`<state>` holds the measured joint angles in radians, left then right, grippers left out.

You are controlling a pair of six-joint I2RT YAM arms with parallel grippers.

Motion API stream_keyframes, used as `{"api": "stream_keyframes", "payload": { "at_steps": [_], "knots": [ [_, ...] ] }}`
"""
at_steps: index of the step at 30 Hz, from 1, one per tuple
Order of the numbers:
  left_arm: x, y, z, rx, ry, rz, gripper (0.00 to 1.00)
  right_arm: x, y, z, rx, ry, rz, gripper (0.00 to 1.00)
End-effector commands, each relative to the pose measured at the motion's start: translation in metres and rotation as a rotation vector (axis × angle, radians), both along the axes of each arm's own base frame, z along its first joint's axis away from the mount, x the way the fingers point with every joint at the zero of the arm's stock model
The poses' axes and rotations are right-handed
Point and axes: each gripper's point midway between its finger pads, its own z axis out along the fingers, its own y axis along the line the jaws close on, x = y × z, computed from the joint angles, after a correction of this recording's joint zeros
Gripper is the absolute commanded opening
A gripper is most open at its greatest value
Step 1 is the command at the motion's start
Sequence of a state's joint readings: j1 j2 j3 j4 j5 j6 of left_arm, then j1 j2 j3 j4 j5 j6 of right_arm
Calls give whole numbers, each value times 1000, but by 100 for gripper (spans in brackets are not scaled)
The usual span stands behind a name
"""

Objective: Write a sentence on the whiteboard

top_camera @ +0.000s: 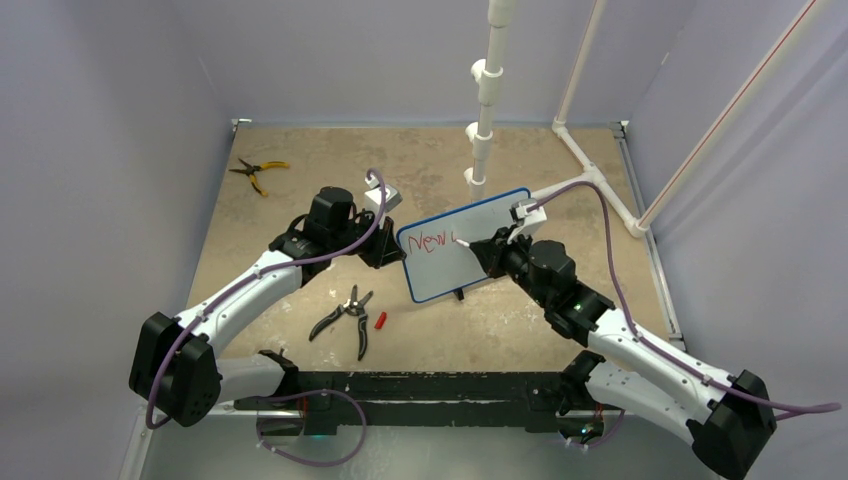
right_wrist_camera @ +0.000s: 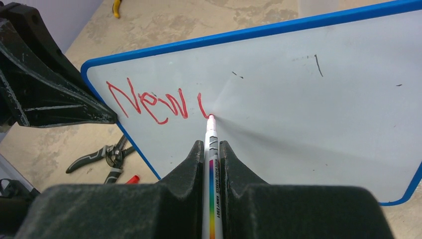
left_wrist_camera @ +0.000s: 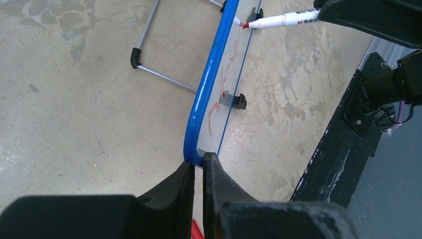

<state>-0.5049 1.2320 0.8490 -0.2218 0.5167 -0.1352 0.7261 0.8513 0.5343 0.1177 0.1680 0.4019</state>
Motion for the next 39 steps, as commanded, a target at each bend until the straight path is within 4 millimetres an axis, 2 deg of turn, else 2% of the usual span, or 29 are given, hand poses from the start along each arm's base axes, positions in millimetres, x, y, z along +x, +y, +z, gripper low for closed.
{"api": "stream_keyframes", "payload": {
  "at_steps": [1,6,19,28,39],
  "knots": [
    [9,-1,21,-23,-98,-7,0,9,-8,22,15,-56,-62,0],
    [9,-1,21,-23,-97,-6,0,12,-3,36,29,-91,-46,0],
    [8,-1,21,-24,-97,-9,0,16,5,49,58,-135,-17,0],
    [8,-1,21,-24,-98,-8,0,9,-1,55,73,-155,-18,0],
    [8,-1,21,-25,-96,-8,0,12,3,44,44,-120,-15,0]
  ]
}}
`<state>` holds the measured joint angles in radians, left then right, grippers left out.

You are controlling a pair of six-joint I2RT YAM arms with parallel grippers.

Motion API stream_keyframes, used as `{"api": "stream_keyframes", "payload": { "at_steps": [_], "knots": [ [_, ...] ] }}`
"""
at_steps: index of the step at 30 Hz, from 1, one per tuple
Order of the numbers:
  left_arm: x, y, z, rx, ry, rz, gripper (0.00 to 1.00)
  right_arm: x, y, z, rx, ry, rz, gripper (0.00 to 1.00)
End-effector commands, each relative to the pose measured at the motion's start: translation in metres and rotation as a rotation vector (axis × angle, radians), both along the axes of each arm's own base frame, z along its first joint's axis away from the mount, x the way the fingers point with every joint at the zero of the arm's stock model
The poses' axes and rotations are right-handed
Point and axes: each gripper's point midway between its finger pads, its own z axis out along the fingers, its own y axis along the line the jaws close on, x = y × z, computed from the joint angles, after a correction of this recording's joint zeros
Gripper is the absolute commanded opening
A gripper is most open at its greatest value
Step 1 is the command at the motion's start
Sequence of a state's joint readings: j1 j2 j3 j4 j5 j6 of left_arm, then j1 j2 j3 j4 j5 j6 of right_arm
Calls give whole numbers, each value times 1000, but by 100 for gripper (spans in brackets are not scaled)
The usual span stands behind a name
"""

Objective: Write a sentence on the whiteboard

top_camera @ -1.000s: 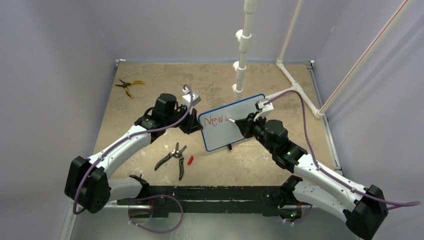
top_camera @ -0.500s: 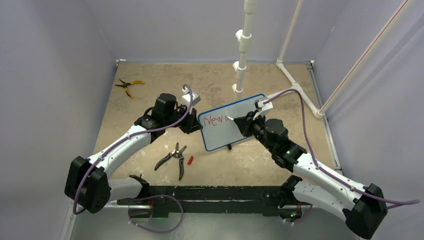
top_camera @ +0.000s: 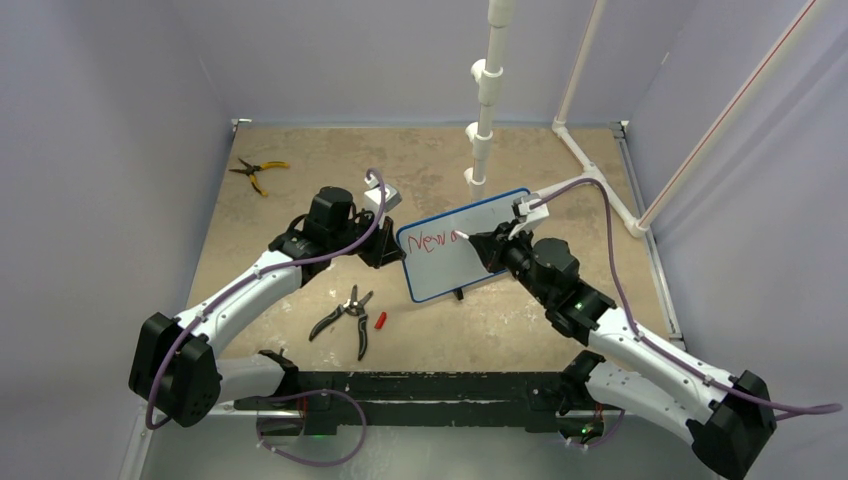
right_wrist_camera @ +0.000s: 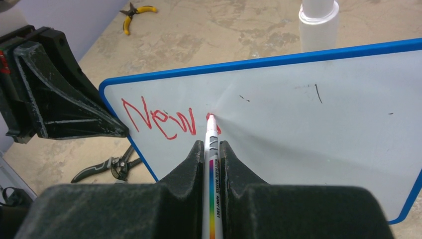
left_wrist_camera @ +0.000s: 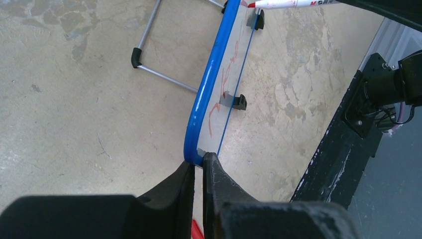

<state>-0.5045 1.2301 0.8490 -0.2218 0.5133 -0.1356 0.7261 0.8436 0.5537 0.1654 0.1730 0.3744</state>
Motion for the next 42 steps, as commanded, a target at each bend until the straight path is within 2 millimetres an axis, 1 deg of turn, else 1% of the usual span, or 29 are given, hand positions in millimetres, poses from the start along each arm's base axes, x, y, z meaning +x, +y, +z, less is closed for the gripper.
{"api": "stream_keyframes", "payload": {
  "at_steps": [1,9,12,17,20,23,27,35,42],
  "knots": [
    [8,-2,20,-25,-93,-10,0,7,0,20,16,-47,-19,0],
    [7,-2,21,-29,-94,-15,0,5,-10,0,0,20,-66,0],
    [7,-2,21,-29,-93,-15,0,4,-13,-13,-16,50,-83,0],
    [7,-2,22,-31,-95,-17,0,0,-12,-31,-19,101,-75,0],
    [7,-3,22,-32,-96,-17,0,-1,-12,-38,-24,122,-75,0],
    [7,-3,22,-32,-94,-18,0,-3,-12,-40,-23,130,-69,0],
    [7,-3,21,-31,-92,-15,0,-5,-10,-30,-7,113,-55,0],
    [7,-2,20,-29,-92,-14,0,-5,-9,9,57,16,-40,0],
    [7,-2,21,-29,-94,-14,0,4,-6,26,78,-42,-51,0]
  ]
}}
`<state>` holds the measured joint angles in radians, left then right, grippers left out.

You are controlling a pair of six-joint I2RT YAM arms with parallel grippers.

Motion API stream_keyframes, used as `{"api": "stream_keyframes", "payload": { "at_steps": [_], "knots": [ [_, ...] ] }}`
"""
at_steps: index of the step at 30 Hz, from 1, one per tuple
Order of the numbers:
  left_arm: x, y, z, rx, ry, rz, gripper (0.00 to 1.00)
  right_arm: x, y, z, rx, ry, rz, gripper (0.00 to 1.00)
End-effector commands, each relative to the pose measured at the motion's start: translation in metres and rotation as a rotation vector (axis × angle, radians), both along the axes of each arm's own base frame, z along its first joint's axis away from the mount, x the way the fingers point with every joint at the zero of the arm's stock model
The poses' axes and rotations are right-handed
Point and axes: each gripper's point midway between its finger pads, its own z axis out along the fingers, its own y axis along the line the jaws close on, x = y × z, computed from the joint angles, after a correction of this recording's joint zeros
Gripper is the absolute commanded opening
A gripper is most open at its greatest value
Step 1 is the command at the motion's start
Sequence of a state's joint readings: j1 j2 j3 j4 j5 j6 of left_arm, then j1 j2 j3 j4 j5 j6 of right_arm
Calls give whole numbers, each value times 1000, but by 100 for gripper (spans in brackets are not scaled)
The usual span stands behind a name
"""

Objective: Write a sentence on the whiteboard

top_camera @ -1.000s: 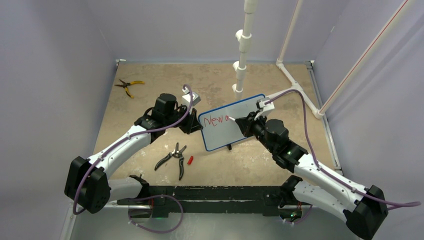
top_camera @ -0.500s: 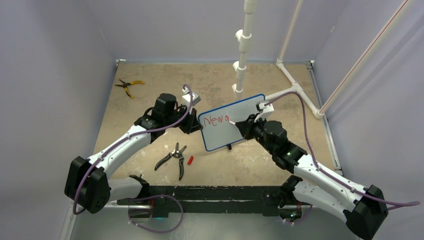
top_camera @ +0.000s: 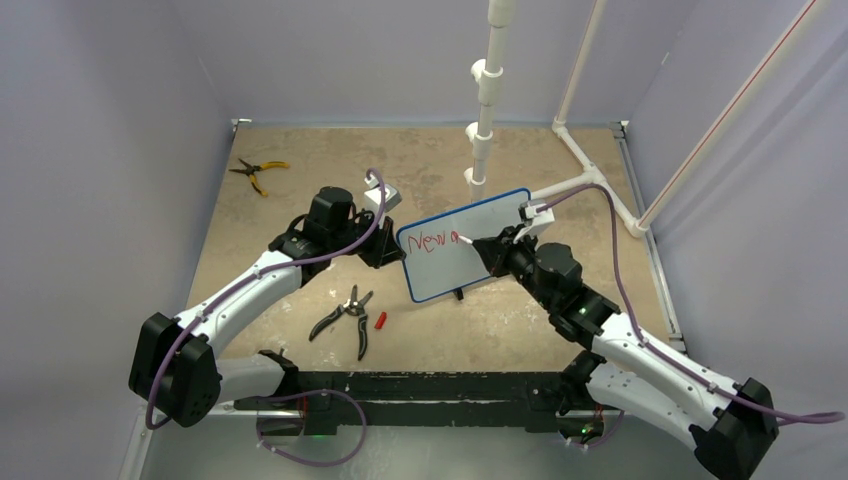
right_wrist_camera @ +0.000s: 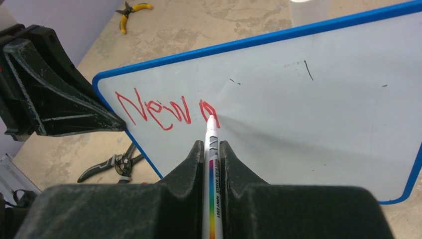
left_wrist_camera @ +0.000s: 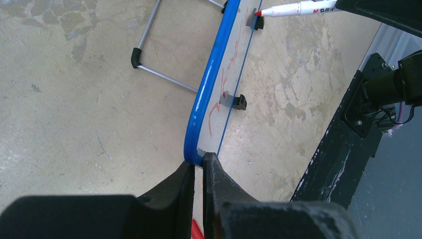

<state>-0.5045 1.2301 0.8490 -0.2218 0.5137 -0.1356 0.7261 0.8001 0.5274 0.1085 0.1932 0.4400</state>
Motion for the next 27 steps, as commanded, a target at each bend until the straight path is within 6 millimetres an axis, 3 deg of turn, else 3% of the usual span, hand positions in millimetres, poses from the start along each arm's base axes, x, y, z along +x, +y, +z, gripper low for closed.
{"api": "stream_keyframes", "payload": {
  "at_steps": [1,9,20,27],
  "knots": [
    [7,-2,21,-30,-93,-14,0,12,3,39,51,-109,-21,0],
    [7,-2,21,-30,-95,-15,0,18,7,43,55,-125,-23,0],
    [7,-2,22,-31,-96,-15,0,15,-10,28,27,-74,-91,0],
    [6,-2,23,-33,-98,-14,0,13,-9,18,12,-49,-82,0]
  ]
}}
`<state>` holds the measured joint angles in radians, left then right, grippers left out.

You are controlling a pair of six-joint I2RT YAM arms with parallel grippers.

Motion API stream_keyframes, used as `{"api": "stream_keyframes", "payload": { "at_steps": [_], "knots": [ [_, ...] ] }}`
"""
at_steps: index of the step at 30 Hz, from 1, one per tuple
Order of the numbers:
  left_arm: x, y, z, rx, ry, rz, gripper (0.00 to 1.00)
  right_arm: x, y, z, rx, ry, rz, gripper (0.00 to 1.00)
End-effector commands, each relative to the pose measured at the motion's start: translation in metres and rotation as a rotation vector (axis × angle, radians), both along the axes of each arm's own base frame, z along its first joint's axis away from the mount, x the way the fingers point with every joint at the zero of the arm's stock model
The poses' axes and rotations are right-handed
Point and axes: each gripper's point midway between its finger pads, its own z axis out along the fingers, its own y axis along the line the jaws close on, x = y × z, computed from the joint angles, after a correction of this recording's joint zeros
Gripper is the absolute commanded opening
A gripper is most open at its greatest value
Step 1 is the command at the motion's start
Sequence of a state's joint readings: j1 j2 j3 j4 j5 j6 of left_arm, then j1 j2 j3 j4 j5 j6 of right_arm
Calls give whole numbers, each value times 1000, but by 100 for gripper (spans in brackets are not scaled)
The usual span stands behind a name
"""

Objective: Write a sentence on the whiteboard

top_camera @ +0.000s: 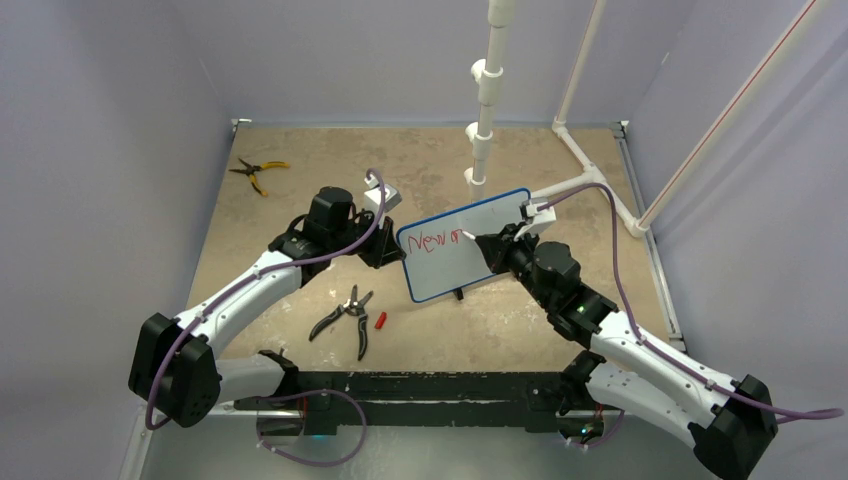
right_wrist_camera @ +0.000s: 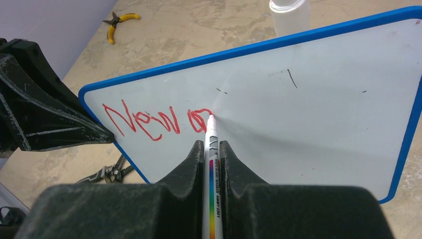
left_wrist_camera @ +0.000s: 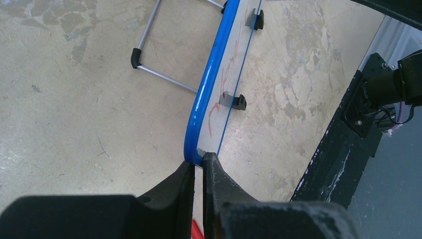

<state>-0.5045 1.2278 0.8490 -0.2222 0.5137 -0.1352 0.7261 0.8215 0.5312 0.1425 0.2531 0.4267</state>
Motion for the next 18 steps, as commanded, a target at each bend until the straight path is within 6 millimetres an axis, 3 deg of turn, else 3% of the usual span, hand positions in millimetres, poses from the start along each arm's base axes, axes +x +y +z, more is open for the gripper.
{"api": "stream_keyframes", "payload": {
  "at_steps": [1,18],
  "knots": [
    [7,-2,22,-32,-96,-14,0,3,-3,14,21,-22,-23,0],
    [8,-2,19,-23,-91,-10,0,-1,8,22,29,-69,50,0]
  ]
}}
